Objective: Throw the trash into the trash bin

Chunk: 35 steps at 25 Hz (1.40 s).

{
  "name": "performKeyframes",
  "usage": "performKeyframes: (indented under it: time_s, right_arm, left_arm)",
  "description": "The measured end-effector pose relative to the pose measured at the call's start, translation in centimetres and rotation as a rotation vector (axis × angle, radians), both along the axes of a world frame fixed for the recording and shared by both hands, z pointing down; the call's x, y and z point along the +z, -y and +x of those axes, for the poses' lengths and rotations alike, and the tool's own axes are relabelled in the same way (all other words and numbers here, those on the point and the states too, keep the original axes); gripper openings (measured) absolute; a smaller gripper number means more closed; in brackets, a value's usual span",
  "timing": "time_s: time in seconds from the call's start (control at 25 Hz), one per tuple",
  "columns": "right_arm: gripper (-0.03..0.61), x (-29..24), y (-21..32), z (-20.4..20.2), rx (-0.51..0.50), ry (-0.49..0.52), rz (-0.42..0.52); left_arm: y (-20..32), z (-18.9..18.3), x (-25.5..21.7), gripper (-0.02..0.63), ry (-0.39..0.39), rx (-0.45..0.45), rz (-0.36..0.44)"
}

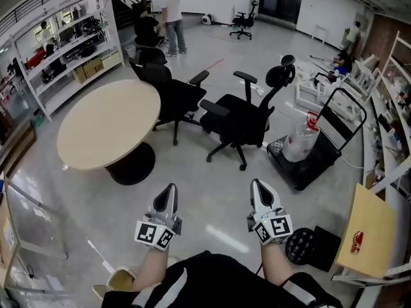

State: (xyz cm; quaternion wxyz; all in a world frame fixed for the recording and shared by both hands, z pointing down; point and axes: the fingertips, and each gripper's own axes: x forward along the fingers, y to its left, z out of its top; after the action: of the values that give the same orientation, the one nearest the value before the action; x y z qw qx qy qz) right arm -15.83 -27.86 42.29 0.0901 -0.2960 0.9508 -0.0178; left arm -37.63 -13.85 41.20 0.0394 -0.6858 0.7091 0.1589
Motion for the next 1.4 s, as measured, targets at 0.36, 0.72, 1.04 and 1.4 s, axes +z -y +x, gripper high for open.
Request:
performKeyframes:
  time_s: [0.36, 0.72, 1.04, 1.4]
  right_arm:
    - [0.005, 0.4, 1.5, 11.9, 0.225, 0.013, 0.027]
    - [0.005, 0.6, -1.4, 24.9, 0.439, -0.009, 0.01]
    - [0.005, 1.5, -4.6, 32.6, 0.626, 0.03, 0.014]
    - [0.006, 1.6, -8.6, 40.7, 0.833, 0.026, 0.028]
  left_arm:
    - [6.5, 11.5, -0.1, 0.003, 0.039, 0.332, -0.005]
    - [8.9, 20.9, -0.5, 0.003, 0.011, 0.508, -0.027]
    - [10.8, 29.5, 1.2, 0.002, 0.022, 0.729, -0.08]
    - [13.4, 40.5, 2.3, 0.003, 0.033, 0.986, -0.084]
